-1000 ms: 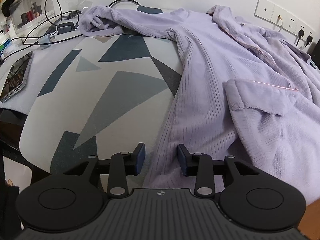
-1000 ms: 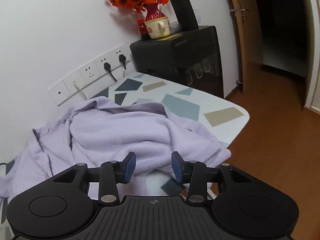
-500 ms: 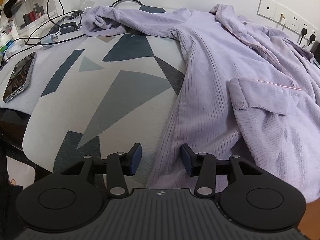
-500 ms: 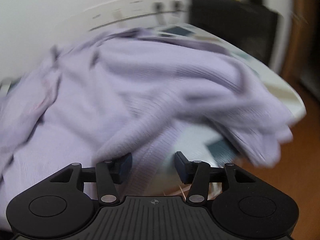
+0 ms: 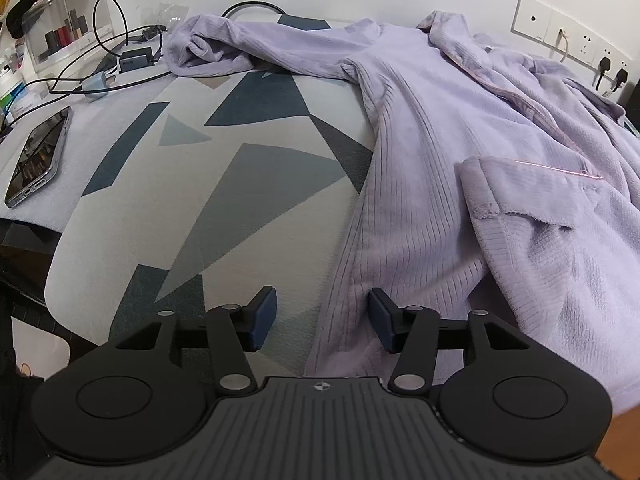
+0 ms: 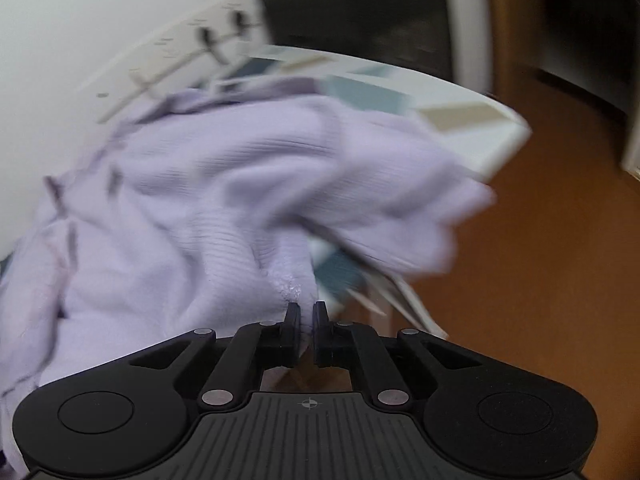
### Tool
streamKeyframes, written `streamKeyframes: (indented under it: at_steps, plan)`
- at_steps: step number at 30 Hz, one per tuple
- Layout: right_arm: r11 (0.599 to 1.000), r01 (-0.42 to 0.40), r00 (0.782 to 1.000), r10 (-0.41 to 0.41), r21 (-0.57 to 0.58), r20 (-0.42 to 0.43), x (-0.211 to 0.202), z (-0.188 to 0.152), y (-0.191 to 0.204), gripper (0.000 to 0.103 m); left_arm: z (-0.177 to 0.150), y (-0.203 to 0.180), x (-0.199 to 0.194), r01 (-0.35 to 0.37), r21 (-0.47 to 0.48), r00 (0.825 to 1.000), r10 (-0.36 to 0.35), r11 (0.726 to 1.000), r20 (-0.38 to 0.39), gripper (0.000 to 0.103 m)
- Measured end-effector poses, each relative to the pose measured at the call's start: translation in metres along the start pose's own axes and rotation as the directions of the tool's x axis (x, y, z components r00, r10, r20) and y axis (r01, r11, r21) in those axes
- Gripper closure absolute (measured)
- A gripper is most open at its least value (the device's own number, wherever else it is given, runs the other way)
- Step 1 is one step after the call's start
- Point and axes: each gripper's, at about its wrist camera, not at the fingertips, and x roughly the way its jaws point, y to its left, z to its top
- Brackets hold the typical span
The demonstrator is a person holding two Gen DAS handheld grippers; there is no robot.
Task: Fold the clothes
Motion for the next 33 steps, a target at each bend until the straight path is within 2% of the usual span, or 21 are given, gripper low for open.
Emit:
streamKeyframes:
  at_steps: [1,3,4,5,7,9,11,13,14,16,17,20,22,24,27,29,30,31,32,33]
  plan:
    - [1.0,0.017,0.999,-0.016,0.014,-0.043,0.0,-0.006,-0.01,0.097,0.0,0.0,0.0,0.0,-0.002,1.0,0.0,1.0,0.004,0.049]
    - [0.999,0.04,0.992,-0.037,0.028,-0.122,0.0,-0.016,-0.023,0.089,-0.001,0.001,0.0,0.003,-0.013,1.0,-0.003,1.0,0.009,0.047]
    - [0.998,0.062,0.989,-0.058,0.022,-0.135,-0.001,-0.018,-0.022,0.076,-0.001,0.001,0.0,0.005,-0.017,1.0,-0.005,1.0,0.012,0.046]
    - [0.998,0.068,0.991,-0.066,0.018,-0.115,-0.007,-0.017,-0.017,0.063,-0.001,0.003,0.0,0.012,-0.02,1.0,-0.012,1.0,0.012,0.043]
    - [0.997,0.08,0.994,-0.08,0.009,-0.07,-0.018,-0.015,-0.008,0.06,0.0,0.008,0.0,0.035,-0.033,0.999,-0.034,0.999,0.01,0.04]
    - [0.998,0.055,0.998,-0.054,-0.035,0.016,-0.029,-0.008,0.013,0.059,0.001,0.012,-0.001,0.057,-0.045,0.998,-0.057,0.997,0.008,0.04]
    - [0.993,0.002,0.994,0.01,-0.114,0.105,-0.038,-0.007,0.04,0.051,0.001,0.021,-0.006,0.089,-0.091,0.996,-0.088,0.992,0.016,0.04]
    - [0.978,-0.059,0.983,0.092,-0.2,0.161,-0.044,-0.007,0.067,0.049,-0.002,0.033,-0.014,0.114,-0.153,0.993,-0.11,0.982,0.031,0.039]
    - [0.963,-0.106,0.98,0.144,-0.247,0.139,-0.038,-0.009,0.086,0.047,-0.004,0.04,-0.018,0.129,-0.177,0.991,-0.124,0.976,0.039,0.039]
    - [0.921,-0.203,0.967,0.243,-0.334,0.082,-0.027,-0.013,0.125,0.045,-0.01,0.047,-0.026,0.139,-0.173,0.99,-0.131,0.975,0.059,0.039]
    - [0.894,-0.256,0.959,0.284,-0.367,0.021,-0.017,-0.018,0.15,0.043,-0.013,0.047,-0.03,0.133,-0.146,0.99,-0.124,0.98,0.068,0.039]
    - [0.8,-0.423,0.903,0.413,-0.425,-0.122,0.001,-0.037,0.213,0.036,-0.023,0.045,-0.041,0.133,-0.06,0.988,-0.128,0.989,0.085,0.038]
    - [0.718,-0.467,0.877,0.449,-0.517,-0.169,0.013,-0.056,0.259,0.031,-0.03,0.042,-0.048,0.144,0.002,0.986,-0.144,0.99,0.089,0.036]
    - [0.632,-0.449,0.879,0.44,-0.631,-0.184,0.027,-0.076,0.303,0.029,-0.037,0.037,-0.054,0.146,0.069,0.984,-0.152,0.987,0.094,0.035]
    - [0.562,-0.398,0.902,0.386,-0.725,-0.196,0.05,-0.099,0.345,0.03,-0.047,0.025,-0.059,0.117,0.186,0.984,-0.139,0.975,0.108,0.033]
    - [0.541,-0.349,0.926,0.326,-0.765,-0.192,0.056,-0.112,0.353,0.046,-0.054,0.016,-0.057,0.077,0.272,0.988,-0.109,0.959,0.106,0.033]
    - [0.545,-0.361,0.923,0.326,-0.757,-0.206,0.059,-0.111,0.35,0.05,-0.057,0.012,-0.056,0.061,0.311,0.99,-0.098,0.948,0.104,0.033]
    - [0.549,-0.375,0.919,0.328,-0.747,-0.22,0.061,-0.11,0.347,0.064,-0.06,0.009,-0.054,0.048,0.345,0.99,-0.09,0.937,0.105,0.033]
    - [0.565,-0.407,0.905,0.353,-0.718,-0.236,0.06,-0.104,0.335,0.08,-0.063,0.005,-0.052,0.027,0.372,0.991,-0.074,0.928,0.112,0.033]
    - [0.587,-0.43,0.896,0.37,-0.686,-0.245,0.054,-0.099,0.326,0.085,-0.065,0.002,-0.05,-0.002,0.394,0.992,-0.048,0.919,0.118,0.033]
